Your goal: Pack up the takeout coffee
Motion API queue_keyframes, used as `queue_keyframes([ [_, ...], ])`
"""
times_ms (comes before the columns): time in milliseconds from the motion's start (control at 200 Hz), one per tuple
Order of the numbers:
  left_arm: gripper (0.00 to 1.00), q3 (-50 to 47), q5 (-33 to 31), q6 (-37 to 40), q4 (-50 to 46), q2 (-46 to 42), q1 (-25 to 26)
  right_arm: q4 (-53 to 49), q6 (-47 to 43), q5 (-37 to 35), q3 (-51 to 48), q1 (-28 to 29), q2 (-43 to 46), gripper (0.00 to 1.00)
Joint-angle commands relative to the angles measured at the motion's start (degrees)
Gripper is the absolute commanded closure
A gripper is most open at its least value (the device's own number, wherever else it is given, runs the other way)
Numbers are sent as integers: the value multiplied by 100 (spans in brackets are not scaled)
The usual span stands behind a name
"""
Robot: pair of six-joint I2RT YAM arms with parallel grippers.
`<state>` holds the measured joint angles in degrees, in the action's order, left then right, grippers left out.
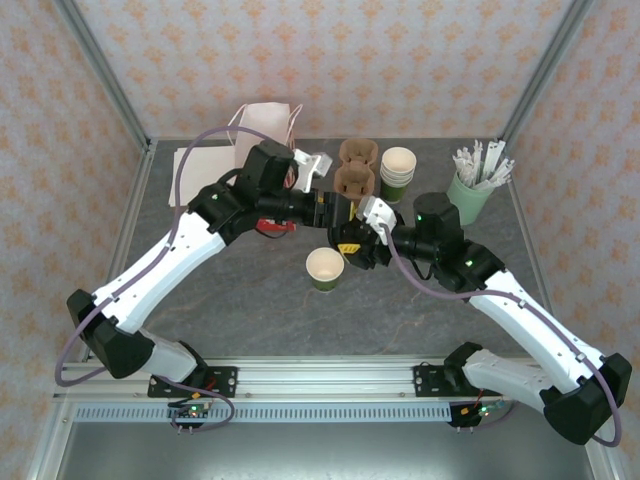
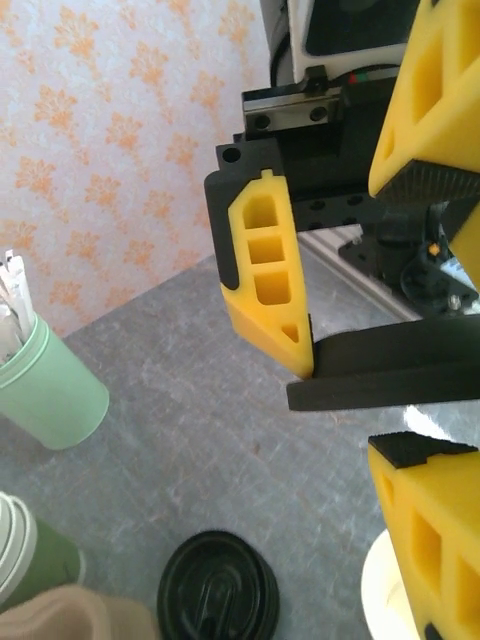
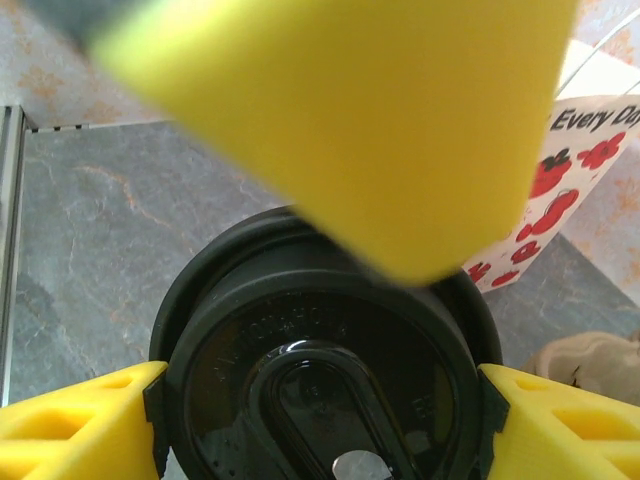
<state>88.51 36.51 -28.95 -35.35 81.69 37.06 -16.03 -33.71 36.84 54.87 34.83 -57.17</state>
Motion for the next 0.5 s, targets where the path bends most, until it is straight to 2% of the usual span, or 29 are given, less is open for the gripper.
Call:
queue_keyframes([
  [0,30,-147,-579,-63,-46,-353,-103,-349,-147,-169,18,14,57,26],
  [110,23,-381,-1105,-134,-193,-670,-322,-634,-180,-335,24,50,-25,26],
  [215,21,-908,-1433,-620,-145,-1113,-643,-948,-109,-625,162,171,-142,26],
  [315,21,-1528,-1413,-932,-35,-1496,-892,-1305,-34,-1038,392,371,-340,26],
  [495,21,-2369,-1424,-1228,-53,-1872,-953,-2064,282,-1787,1050,786,-963,26],
])
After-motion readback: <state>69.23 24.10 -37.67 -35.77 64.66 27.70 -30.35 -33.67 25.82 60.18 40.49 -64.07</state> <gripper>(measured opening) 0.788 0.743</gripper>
